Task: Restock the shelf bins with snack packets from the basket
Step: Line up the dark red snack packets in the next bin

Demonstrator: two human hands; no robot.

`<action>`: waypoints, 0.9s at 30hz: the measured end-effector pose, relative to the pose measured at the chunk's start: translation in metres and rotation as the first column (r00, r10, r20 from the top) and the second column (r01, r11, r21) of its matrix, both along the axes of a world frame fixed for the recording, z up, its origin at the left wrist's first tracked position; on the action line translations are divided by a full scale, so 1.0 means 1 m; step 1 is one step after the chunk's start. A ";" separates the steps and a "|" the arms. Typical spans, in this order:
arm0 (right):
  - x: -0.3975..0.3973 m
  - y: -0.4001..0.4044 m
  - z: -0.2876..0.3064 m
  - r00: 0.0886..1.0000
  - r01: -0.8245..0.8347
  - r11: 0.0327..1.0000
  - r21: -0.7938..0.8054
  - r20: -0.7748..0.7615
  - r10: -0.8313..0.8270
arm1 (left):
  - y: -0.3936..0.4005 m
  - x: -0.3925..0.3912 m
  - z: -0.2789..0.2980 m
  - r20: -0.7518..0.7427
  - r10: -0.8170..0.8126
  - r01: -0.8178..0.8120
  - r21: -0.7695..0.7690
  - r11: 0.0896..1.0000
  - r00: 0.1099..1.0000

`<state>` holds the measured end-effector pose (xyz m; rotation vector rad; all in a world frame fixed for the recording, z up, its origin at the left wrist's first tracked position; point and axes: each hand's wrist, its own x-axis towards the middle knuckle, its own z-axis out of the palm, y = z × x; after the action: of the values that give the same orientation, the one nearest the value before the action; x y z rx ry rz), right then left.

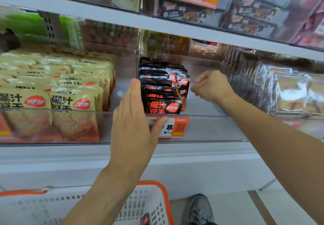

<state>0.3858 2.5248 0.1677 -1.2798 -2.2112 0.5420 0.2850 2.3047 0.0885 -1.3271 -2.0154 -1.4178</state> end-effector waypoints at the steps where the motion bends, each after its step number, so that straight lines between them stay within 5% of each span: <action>1: 0.007 -0.013 0.006 0.999 -0.025 0.994 0.103 -0.039 0.029 | -0.003 0.000 0.002 -0.001 -0.008 0.008 0.054 0.999 1.000; 5: 0.040 -0.106 0.022 0.901 -0.242 0.922 0.303 -0.283 0.330 | -0.028 -0.001 0.003 -0.179 -0.047 0.107 0.342 0.934 0.983; 7: 0.044 -0.153 0.010 0.829 -0.417 0.866 0.276 -0.276 0.487 | -0.047 -0.002 -0.013 -0.098 -0.149 0.171 0.286 0.943 0.984; 10: 0.024 -0.196 -0.038 0.743 -0.669 0.737 -0.097 -0.050 0.667 | -0.074 -0.011 -0.058 0.134 -0.187 0.203 -0.117 0.972 0.973; 12: -0.001 -0.209 -0.086 0.655 -0.664 0.646 -0.376 0.124 0.745 | -0.089 -0.023 -0.098 0.256 -0.143 0.236 -0.384 0.893 0.956; 15: -0.034 -0.222 -0.166 0.539 -0.551 0.583 -0.596 0.279 0.795 | -0.117 -0.048 -0.167 0.363 -0.029 0.294 -0.702 0.648 0.931; 18: -0.053 -0.236 -0.244 0.452 -0.400 0.582 -0.708 0.400 0.797 | -0.156 -0.058 -0.231 0.388 0.125 0.309 -0.859 0.409 0.913; 21: -0.058 -0.250 -0.300 0.494 -0.281 0.573 -0.770 0.396 0.774 | -0.191 -0.054 -0.270 0.275 0.168 0.209 -0.921 0.328 0.947; 27: -0.074 -0.275 -0.359 0.750 -0.186 0.582 -0.792 0.268 0.604 | -0.207 -0.056 -0.283 0.198 0.069 0.171 -0.944 0.283 0.978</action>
<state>0.3120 2.2494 -0.1917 -1.3588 -2.9381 1.5777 0.2292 2.0981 -0.1943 -1.6541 -3.2054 -0.0914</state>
